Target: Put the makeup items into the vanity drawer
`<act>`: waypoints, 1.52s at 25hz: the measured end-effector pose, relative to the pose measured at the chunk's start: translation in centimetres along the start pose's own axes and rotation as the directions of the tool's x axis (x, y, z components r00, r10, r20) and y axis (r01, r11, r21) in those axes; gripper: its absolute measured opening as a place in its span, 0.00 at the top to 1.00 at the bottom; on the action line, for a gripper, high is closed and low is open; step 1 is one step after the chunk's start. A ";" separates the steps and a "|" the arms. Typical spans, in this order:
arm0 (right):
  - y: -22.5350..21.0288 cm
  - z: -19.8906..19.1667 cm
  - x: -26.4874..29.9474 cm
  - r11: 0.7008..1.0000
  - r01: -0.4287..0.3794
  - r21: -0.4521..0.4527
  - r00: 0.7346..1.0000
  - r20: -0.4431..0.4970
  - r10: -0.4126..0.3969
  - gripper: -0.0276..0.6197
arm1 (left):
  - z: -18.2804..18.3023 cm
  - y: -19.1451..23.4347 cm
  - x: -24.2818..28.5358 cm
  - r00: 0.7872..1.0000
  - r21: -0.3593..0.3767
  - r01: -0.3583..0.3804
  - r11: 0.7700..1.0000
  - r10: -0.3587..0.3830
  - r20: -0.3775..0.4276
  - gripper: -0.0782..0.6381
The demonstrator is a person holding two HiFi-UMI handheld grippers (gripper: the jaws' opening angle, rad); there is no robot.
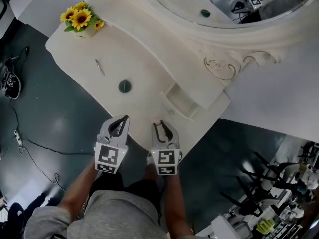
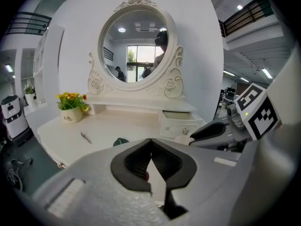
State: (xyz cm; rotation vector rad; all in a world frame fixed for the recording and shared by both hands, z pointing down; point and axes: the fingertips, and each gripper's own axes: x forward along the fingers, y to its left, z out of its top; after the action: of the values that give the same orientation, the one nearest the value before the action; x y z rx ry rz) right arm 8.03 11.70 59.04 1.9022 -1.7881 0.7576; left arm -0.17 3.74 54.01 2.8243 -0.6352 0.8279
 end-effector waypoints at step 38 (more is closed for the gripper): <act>-11.6 4.5 -2.2 0.961 0.273 0.041 0.958 0.074 -0.275 0.76 | 8.0 -3.3 4.9 0.991 0.098 0.092 0.991 -0.100 0.083 0.88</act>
State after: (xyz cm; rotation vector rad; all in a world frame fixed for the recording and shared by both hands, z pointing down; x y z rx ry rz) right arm 19.94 11.52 54.92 2.1694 -1.5176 0.6210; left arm 8.87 3.06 49.87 2.9631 -0.4785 0.7389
